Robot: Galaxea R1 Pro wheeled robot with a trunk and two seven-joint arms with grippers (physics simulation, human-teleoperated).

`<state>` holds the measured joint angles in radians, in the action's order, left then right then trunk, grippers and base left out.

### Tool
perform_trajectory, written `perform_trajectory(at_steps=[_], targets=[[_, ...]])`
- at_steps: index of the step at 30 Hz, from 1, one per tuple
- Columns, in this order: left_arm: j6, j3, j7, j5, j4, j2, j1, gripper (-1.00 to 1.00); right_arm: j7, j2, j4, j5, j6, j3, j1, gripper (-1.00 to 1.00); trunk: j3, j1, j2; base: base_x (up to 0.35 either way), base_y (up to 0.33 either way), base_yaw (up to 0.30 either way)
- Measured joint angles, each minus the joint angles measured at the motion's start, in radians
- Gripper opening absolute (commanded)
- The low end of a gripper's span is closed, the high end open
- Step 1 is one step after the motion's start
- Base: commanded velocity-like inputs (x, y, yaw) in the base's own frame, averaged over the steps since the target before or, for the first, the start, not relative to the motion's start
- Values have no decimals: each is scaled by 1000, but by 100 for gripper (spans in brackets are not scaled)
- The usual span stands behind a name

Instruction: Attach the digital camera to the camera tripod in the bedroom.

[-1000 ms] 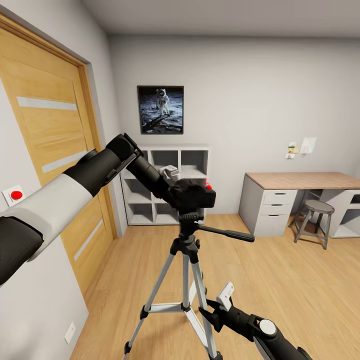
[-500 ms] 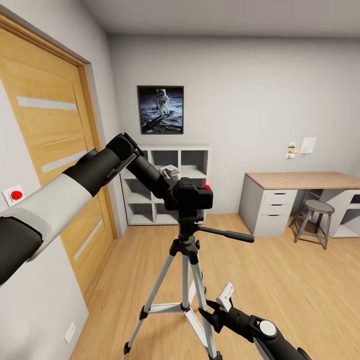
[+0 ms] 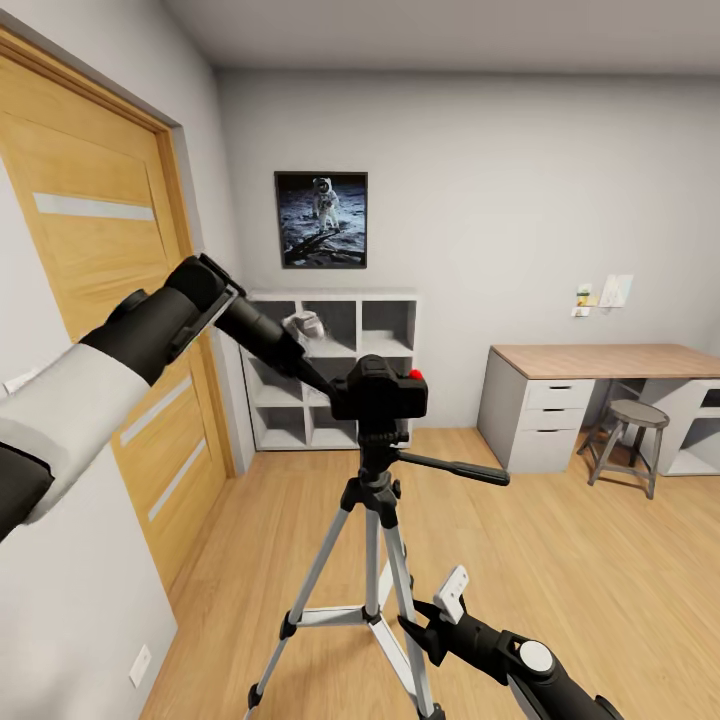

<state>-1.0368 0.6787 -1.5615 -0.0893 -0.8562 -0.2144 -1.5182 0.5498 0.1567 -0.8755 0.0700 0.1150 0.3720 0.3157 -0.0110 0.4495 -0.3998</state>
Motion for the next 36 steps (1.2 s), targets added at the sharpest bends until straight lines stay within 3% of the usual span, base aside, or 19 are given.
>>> perform_trajectory(at_steps=[1, 5, 13, 15, 20, 24, 29, 31, 33, 34, 35, 36], targets=[[0, -28, 0, 0, 0, -18, 0, 100, 0, 0, 0, 0, 0, 0, 0, -100, 0, 0, 0, 0, 0, 0], [0, -86, 0, 0, 1, -78, 0, 100, 0, 0, 0, 0, 0, 0, 0, -100, 0, 0, 0, 0, 0, 0], [0, -112, 0, 1, 7, -160, 2, 100, 0, 0, 0, -1, 0, 0, 0, -100, 0, 0, 0, 0, 0, 0], [0, -112, 0, 1, 12, -170, 4, 100, 0, 0, 0, -1, 0, 0, 0, -100, 0, 0, 0, 0, 0, 0], [0, -111, 0, 1, 75, -180, 10, 100, 0, 0, -1, 0, -1, 0, 0, -100, 0, 0, 0, 0, 0, 0], [0, -112, 30, 1, 232, -169, 13, 100, 0, 0, -2, 0, -1, 0, 0, -100, 0, 0, 0, 0, 0, 0], [66, -113, 298, 11, 432, -128, 15, 100, 0, 0, -2, 0, -2, 0, 0, -100, 0, 0, 0, 0, 0, 0], [155, -122, 429, 63, 537, -112, 21, 100, 0, 0, -1, 0, -1, 0, 0, -100, 0, 0, 0, 0, 0, 0], [278, -138, 522, 184, 657, -89, 29, 100, 0, 0, -1, 0, 0, 0, 0, -100, 0, 0, 0, 0, 0, 0], [314, -140, 546, 223, 691, -84, 32, 100, 0, 0, -2, 0, -2, 0, 0, -100, 0, 0, 0, 0, 0, 0], [386, -141, 590, 297, 745, -77, 36, 100, 0, 0, 0, 0, 0, 0, 0, -100, 0, 0, 0, 0, 0, 0], [423, -144, 611, 333, 765, -74, 39, 100, 0, 0, -2, 0, -2, 0, 0, -100, 0, 0, 0, 0, 0, 0]])
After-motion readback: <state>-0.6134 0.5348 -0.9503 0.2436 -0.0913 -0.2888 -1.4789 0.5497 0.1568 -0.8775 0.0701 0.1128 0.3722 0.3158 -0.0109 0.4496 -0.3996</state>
